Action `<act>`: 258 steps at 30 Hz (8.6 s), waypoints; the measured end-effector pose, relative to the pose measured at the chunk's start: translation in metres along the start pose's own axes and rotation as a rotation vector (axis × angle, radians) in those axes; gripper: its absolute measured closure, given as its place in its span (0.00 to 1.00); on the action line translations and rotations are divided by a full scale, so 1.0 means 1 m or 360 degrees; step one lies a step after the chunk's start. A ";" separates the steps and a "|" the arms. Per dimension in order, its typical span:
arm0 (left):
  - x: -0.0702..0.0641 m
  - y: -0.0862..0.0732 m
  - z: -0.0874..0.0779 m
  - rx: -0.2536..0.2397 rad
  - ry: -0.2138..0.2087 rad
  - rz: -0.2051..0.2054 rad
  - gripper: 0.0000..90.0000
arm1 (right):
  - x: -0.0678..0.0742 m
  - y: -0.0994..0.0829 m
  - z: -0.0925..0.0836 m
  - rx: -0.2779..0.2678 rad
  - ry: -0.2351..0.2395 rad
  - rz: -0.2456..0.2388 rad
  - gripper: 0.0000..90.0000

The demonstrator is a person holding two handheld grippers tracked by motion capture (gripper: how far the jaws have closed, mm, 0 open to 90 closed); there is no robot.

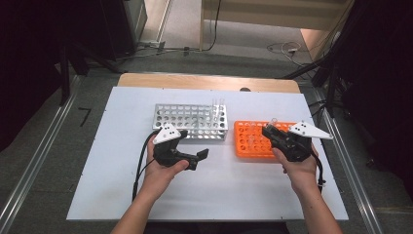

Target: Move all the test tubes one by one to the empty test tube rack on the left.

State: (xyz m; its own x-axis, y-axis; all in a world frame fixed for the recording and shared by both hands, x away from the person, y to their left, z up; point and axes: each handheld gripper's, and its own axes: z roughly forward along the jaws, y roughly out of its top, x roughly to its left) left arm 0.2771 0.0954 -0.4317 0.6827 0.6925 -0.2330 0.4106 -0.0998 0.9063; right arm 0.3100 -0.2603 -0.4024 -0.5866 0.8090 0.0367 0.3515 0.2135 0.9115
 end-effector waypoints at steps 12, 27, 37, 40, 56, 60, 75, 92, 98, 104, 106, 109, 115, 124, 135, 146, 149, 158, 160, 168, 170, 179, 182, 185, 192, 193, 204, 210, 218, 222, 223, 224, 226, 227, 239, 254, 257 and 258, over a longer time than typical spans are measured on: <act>-0.004 0.004 -0.003 -0.0022 -0.0015 0.0016 0.00 | 0.019 0.016 -0.012 -0.0064 0.0106 -0.0034 0.82; -0.009 0.007 -0.004 -0.0042 -0.0046 0.0031 0.01 | 0.046 0.008 0.003 -0.0004 0.0247 -0.0085 0.82; -0.016 0.010 -0.004 -0.0050 -0.0075 0.0054 0.01 | 0.065 -0.002 0.017 0.0063 0.0328 -0.0130 0.82; -0.019 0.011 -0.003 -0.0058 -0.0095 0.0064 0.03 | 0.069 -0.005 0.020 0.0080 0.0352 -0.0139 0.82; -0.033 0.011 0.001 -0.0085 -0.0142 0.0104 0.19 | 0.092 -0.018 0.033 0.0154 0.0455 -0.0177 0.82; -0.038 0.012 0.001 -0.0088 -0.0149 0.0127 0.30 | 0.097 -0.019 0.035 0.0158 0.0482 -0.0177 0.82; -0.047 0.009 0.007 -0.0072 -0.0241 0.0163 0.61 | 0.113 -0.021 0.036 0.0171 0.0551 -0.0214 0.82; -0.049 0.008 0.006 -0.0071 -0.0246 0.0219 0.82 | 0.121 -0.021 0.036 0.0179 0.0593 -0.0225 0.82; -0.048 0.008 0.006 -0.0073 -0.0222 0.0240 0.84 | 0.121 -0.022 0.036 0.0183 0.0596 -0.0219 0.82; -0.046 0.008 0.005 -0.0077 -0.0236 0.0222 0.85 | 0.119 -0.023 0.036 0.0175 0.0606 -0.0224 0.81; -0.045 0.009 0.005 -0.0084 -0.0234 0.0211 0.85 | 0.118 -0.024 0.035 0.0176 0.0617 -0.0226 0.76; -0.043 0.010 0.005 -0.0092 -0.0233 0.0198 0.85 | 0.114 -0.026 0.034 0.0182 0.0628 -0.0205 0.65; -0.036 0.014 0.004 -0.0093 -0.0210 0.0182 0.85 | 0.101 -0.030 0.026 0.0155 0.0618 -0.0186 0.35; -0.025 0.022 0.007 -0.0107 -0.0176 0.0159 0.85 | 0.078 -0.037 0.005 0.0141 0.0578 -0.0189 0.10; -0.007 0.032 0.012 -0.0129 -0.0133 0.0117 0.85 | 0.053 -0.052 -0.020 0.0120 0.0501 -0.0176 0.07; 0.013 0.043 0.020 -0.0141 -0.0076 0.0088 0.85 | 0.037 -0.067 -0.038 0.0142 0.0437 -0.0151 0.07; 0.017 0.046 0.022 -0.0149 -0.0061 0.0081 0.85 | 0.033 -0.071 -0.043 0.0153 0.0424 -0.0150 0.07; 0.030 0.053 0.034 -0.0172 -0.0040 0.0067 0.85 | 0.024 -0.079 -0.053 0.0179 0.0418 -0.0150 0.07; 0.033 0.055 0.036 -0.0173 -0.0037 0.0056 0.85 | 0.022 -0.079 -0.053 0.0174 0.0415 -0.0146 0.07; 0.046 0.063 0.045 -0.0182 0.0007 0.0032 0.85 | 0.019 -0.078 -0.052 0.0177 0.0402 -0.0134 0.07; 0.049 0.065 0.048 -0.0188 0.0015 0.0031 0.85 | 0.019 -0.079 -0.052 0.0176 0.0400 -0.0138 0.07; 0.059 0.077 0.059 -0.0191 0.0054 0.0037 0.85 | 0.019 -0.077 -0.053 0.0168 0.0399 -0.0125 0.07; 0.062 0.081 0.062 -0.0200 0.0067 0.0024 0.85 | 0.019 -0.076 -0.054 0.0163 0.0397 -0.0126 0.07; 0.066 0.085 0.066 -0.0205 0.0092 0.0018 0.85 | 0.017 -0.076 -0.054 0.0162 0.0397 -0.0122 0.08; 0.076 0.089 0.075 -0.0211 0.0114 0.0036 0.85 | 0.016 -0.076 -0.054 0.0145 0.0394 -0.0108 0.09; 0.077 0.089 0.077 -0.0215 0.0119 0.0032 0.85 | 0.015 -0.076 -0.054 0.0149 0.0394 -0.0113 0.09; 0.086 0.091 0.096 -0.0219 0.0167 0.0027 0.85 | 0.015 -0.077 -0.053 0.0155 0.0399 -0.0107 0.09; 0.092 0.089 0.105 -0.0197 0.0228 0.0020 0.85 | 0.014 -0.077 -0.054 0.0150 0.0399 -0.0101 0.09; 0.093 0.085 0.115 -0.0132 0.0270 0.0036 0.85 | 0.013 -0.077 -0.054 0.0147 0.0396 -0.0098 0.09; 0.093 0.082 0.119 -0.0060 0.0296 0.0024 0.84 | 0.012 -0.077 -0.054 0.0147 0.0396 -0.0099 0.09; 0.092 0.081 0.120 -0.0048 0.0303 0.0024 0.84 | 0.012 -0.077 -0.054 0.0148 0.0396 -0.0100 0.09; 0.092 0.081 0.120 -0.0039 0.0307 0.0033 0.84 | 0.012 -0.077 -0.054 0.0148 0.0396 -0.0102 0.09; 0.090 0.081 0.121 -0.0023 0.0315 0.0039 0.84 | 0.013 -0.077 -0.054 0.0148 0.0395 -0.0099 0.09; 0.090 0.080 0.122 -0.0013 0.0321 0.0039 0.84 | 0.013 -0.077 -0.054 0.0147 0.0394 -0.0099 0.09; 0.089 0.078 0.122 0.0115 0.0319 -0.0007 0.83 | 0.014 -0.077 -0.054 0.0146 0.0396 -0.0103 0.09; 0.088 0.079 0.118 0.0134 0.0295 -0.0043 0.68 | 0.014 -0.077 -0.052 0.0155 0.0392 -0.0106 0.09; 0.087 0.079 0.115 0.0082 0.0247 -0.0059 0.53 | 0.014 -0.077 -0.052 0.0155 0.0392 -0.0105 0.09; 0.087 0.079 0.114 0.0073 0.0237 -0.0076 0.48 | 0.014 -0.077 -0.052 0.0156 0.0393 -0.0104 0.09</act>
State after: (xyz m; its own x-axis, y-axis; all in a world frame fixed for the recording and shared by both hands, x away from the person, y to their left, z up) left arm 0.4374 0.0664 -0.4208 0.5659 0.7954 -0.2172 0.4699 -0.0946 0.8777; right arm 0.2369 -0.2940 -0.4505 -0.7663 0.6364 0.0888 0.3688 0.3225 0.8718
